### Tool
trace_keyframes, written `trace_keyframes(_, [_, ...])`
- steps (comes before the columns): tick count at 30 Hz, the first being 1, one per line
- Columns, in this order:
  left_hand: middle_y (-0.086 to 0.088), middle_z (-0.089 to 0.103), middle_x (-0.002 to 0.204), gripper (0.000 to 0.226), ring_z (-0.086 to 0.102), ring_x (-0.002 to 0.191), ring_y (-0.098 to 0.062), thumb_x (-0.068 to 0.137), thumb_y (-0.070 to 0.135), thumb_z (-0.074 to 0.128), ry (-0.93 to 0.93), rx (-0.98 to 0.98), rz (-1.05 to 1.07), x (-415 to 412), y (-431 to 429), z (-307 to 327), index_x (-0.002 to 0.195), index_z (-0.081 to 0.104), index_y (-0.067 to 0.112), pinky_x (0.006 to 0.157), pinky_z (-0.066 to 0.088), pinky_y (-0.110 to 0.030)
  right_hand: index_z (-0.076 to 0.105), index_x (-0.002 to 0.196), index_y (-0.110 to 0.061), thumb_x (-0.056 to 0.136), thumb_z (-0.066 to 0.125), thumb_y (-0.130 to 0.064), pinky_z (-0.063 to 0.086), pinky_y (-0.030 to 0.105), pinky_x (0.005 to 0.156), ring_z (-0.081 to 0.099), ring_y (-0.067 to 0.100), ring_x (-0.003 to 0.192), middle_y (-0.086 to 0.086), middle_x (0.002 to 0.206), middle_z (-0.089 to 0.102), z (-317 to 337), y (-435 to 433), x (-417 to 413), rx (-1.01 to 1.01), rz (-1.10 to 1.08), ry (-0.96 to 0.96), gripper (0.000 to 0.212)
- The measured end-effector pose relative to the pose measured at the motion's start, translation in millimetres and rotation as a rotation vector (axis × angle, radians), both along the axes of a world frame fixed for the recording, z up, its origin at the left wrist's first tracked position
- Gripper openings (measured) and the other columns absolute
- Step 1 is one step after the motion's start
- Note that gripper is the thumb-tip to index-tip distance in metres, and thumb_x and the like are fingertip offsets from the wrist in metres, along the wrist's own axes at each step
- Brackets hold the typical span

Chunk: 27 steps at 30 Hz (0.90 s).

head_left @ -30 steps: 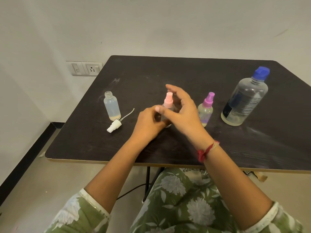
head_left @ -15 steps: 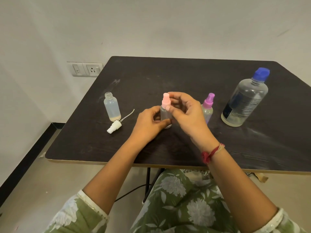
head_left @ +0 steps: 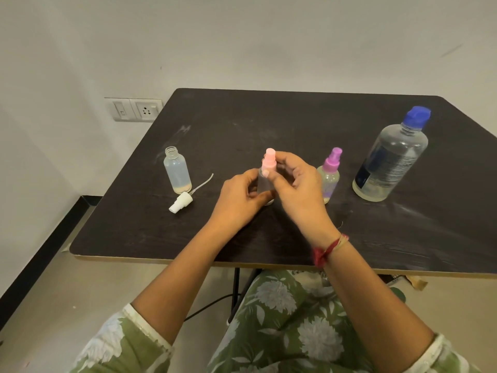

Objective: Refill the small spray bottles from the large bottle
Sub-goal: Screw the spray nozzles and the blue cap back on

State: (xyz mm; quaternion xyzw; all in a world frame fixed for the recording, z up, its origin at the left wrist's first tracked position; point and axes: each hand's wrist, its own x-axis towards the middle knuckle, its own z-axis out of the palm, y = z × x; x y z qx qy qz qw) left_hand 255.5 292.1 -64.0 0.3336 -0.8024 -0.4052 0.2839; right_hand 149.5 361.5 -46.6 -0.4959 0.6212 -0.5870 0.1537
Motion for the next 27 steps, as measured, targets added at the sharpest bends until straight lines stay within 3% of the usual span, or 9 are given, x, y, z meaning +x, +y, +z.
trace_keyframes(3, [0.009,0.066,0.094,0.033,0.062,0.087,-0.001,0.084,0.020,0.071,0.008,0.001,-0.003,0.4,-0.2,0.9,0.116,0.062,0.020,0.078,0.050,-0.014,0.062,0.112,-0.023,0.087,0.066,-0.013,0.048,0.012,0.083,0.062,-0.004,0.098,-0.014,0.100,0.066,1.4,-1.0,-2.9,0.009,0.015,-0.031,0.028])
trace_keyframes(6, [0.014,0.066,0.091,0.030,0.062,0.085,0.006,0.083,0.019,0.070,0.010,0.031,-0.048,1.7,-1.6,2.4,0.113,0.064,0.021,0.074,0.046,-0.007,0.053,0.129,-0.018,0.091,0.061,-0.013,0.047,0.019,0.095,0.058,0.003,0.111,-0.008,0.117,0.063,4.0,-2.5,-11.1,0.114,0.155,-0.030,0.039])
trace_keyframes(9, [0.016,0.063,0.087,0.030,0.058,0.079,0.011,0.085,0.019,0.068,-0.017,0.011,-0.067,1.5,-0.4,2.9,0.115,0.062,0.020,0.070,0.043,-0.002,0.055,0.127,-0.015,0.094,0.055,-0.016,0.046,0.022,0.097,0.057,0.006,0.114,-0.004,0.121,0.063,4.7,-2.4,-12.7,0.155,0.177,0.075,0.033])
trace_keyframes(14, [0.014,0.060,0.085,0.027,0.058,0.078,0.001,0.089,0.018,0.064,-0.031,-0.045,-0.011,-1.2,4.8,-1.1,0.116,0.061,0.018,0.065,0.043,-0.009,0.062,0.113,-0.015,0.093,0.056,-0.022,0.043,0.007,0.071,0.059,-0.004,0.084,-0.014,0.088,0.063,-3.0,0.8,2.3,0.073,-0.077,0.151,0.021])
trace_keyframes(17, [0.015,0.057,0.084,0.029,0.055,0.074,0.001,0.090,0.020,0.062,-0.042,-0.066,0.010,-2.6,8.0,-2.0,0.119,0.059,0.019,0.063,0.041,-0.010,0.063,0.110,-0.016,0.093,0.057,-0.022,0.042,0.008,0.067,0.057,-0.005,0.078,-0.013,0.082,0.062,-6.7,2.6,7.1,0.029,-0.134,0.140,0.019])
trace_keyframes(20, [0.011,0.063,0.089,0.034,0.059,0.079,0.000,0.087,0.020,0.065,0.005,-0.038,0.041,-2.9,9.7,-2.0,0.121,0.060,0.020,0.070,0.045,-0.007,0.063,0.112,-0.020,0.091,0.062,-0.023,0.049,0.019,0.083,0.062,0.002,0.095,-0.009,0.098,0.067,-1.0,0.8,-0.9,0.063,-0.008,0.023,0.021])
trace_keyframes(22, [0.007,0.069,0.098,0.033,0.064,0.090,-0.002,0.084,0.019,0.070,0.047,0.027,0.045,-2.8,7.7,-2.0,0.116,0.062,0.020,0.082,0.051,-0.016,0.062,0.109,-0.027,0.090,0.063,-0.022,0.052,0.027,0.090,0.063,0.005,0.101,-0.009,0.103,0.067,5.0,0.0,-9.1,0.112,0.116,-0.077,0.020])
trace_keyframes(25, [0.006,0.071,0.102,0.034,0.066,0.095,-0.001,0.080,0.021,0.075,0.085,0.077,0.039,-3.1,5.4,-1.9,0.112,0.066,0.017,0.086,0.052,-0.018,0.062,0.105,-0.028,0.094,0.056,-0.020,0.051,0.018,0.084,0.063,-0.001,0.097,-0.010,0.103,0.067,12.3,1.4,-17.0,0.165,0.277,-0.205,0.015])
trace_keyframes(27, [0.006,0.072,0.103,0.036,0.066,0.095,0.000,0.079,0.023,0.076,0.081,0.069,0.047,-4.3,4.8,-2.6,0.113,0.066,0.016,0.085,0.052,-0.016,0.061,0.111,-0.021,0.096,0.052,-0.017,0.049,0.016,0.086,0.062,-0.001,0.099,-0.008,0.107,0.065,13.5,0.9,-20.1,0.180,0.291,-0.159,0.018])
